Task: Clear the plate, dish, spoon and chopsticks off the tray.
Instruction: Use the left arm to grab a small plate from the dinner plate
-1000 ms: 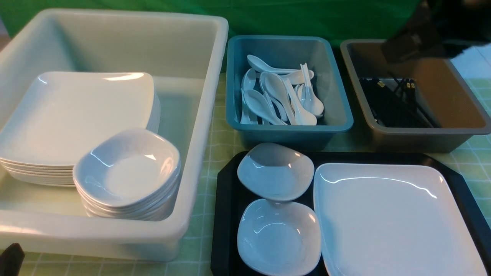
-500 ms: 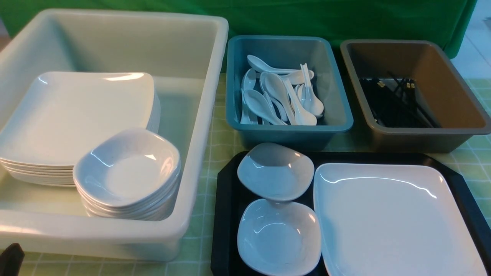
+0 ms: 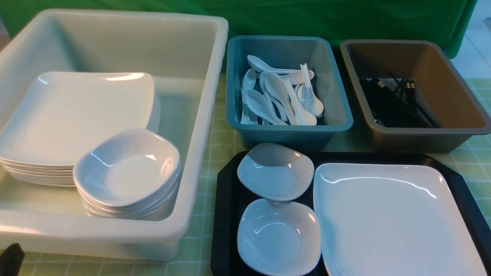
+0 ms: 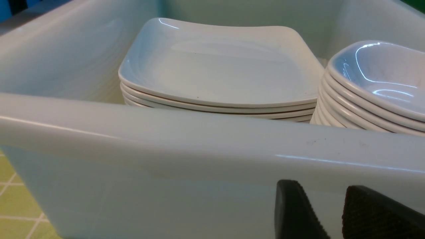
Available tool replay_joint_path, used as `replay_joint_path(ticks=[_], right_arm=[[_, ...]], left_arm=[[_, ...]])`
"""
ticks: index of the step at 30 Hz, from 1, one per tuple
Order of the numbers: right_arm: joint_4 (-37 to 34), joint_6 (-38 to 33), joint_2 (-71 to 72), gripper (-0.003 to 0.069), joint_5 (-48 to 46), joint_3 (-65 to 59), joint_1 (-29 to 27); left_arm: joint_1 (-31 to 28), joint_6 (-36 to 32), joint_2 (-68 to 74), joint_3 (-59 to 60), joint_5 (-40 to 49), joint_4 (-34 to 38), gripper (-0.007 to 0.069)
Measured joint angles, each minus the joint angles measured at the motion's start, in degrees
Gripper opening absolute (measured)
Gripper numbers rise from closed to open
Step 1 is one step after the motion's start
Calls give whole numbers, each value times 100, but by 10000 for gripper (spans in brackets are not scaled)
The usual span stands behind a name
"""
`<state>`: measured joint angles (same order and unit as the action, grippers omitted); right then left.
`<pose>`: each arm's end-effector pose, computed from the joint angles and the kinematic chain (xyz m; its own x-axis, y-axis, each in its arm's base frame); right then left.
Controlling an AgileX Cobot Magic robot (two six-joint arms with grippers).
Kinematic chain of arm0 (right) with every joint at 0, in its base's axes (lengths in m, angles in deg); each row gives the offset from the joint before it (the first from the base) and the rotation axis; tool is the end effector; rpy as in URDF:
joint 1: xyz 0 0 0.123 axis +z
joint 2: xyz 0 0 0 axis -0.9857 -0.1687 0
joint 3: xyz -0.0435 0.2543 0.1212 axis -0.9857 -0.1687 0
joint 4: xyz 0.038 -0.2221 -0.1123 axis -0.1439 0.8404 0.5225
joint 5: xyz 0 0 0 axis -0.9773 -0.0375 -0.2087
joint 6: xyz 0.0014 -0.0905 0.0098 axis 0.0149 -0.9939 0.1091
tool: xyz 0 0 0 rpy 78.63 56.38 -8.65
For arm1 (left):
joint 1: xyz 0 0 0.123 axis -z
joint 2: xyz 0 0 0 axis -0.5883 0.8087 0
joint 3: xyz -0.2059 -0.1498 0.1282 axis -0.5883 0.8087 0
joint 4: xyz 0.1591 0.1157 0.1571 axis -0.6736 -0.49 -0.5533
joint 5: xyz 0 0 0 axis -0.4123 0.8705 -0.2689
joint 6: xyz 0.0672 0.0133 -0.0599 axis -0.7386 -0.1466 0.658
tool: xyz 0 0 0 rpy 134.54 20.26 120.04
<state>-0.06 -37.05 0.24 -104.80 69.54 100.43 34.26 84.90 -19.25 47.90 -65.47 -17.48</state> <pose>-0.0037 0.0205 0.3751 -0.3289 -0.3045 -0.8939 -0.5909 0.8047 -0.0567 0.0555 0.0012 0.1913 -0.1332 -0.0509 -0.9898 -0.0320 0.9984 -0.0470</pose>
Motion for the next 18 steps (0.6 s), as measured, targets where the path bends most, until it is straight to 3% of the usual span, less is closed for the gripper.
replay_joint_path(ticks=[9, 11, 13, 14, 15, 18], right_arm=[[5, 0, 63, 33, 525, -324, 0], [5, 0, 63, 36, 701, -351, 0], [5, 0, 63, 41, 867, -372, 0], [5, 0, 63, 41, 882, -372, 0], [5, 0, 63, 46, 998, -377, 0], [5, 0, 63, 50, 1075, -377, 0]], left_arm=[[0, 104, 0, 0, -30, 140, 211], [0, 687, 0, 0, -255, 1010, 211], [0, 1512, 0, 0, -537, 2402, 211], [0, 1655, 0, 0, -582, 2676, 211], [0, 2113, 0, 0, -743, 3632, 213], [0, 2455, 0, 0, -940, 4558, 220]])
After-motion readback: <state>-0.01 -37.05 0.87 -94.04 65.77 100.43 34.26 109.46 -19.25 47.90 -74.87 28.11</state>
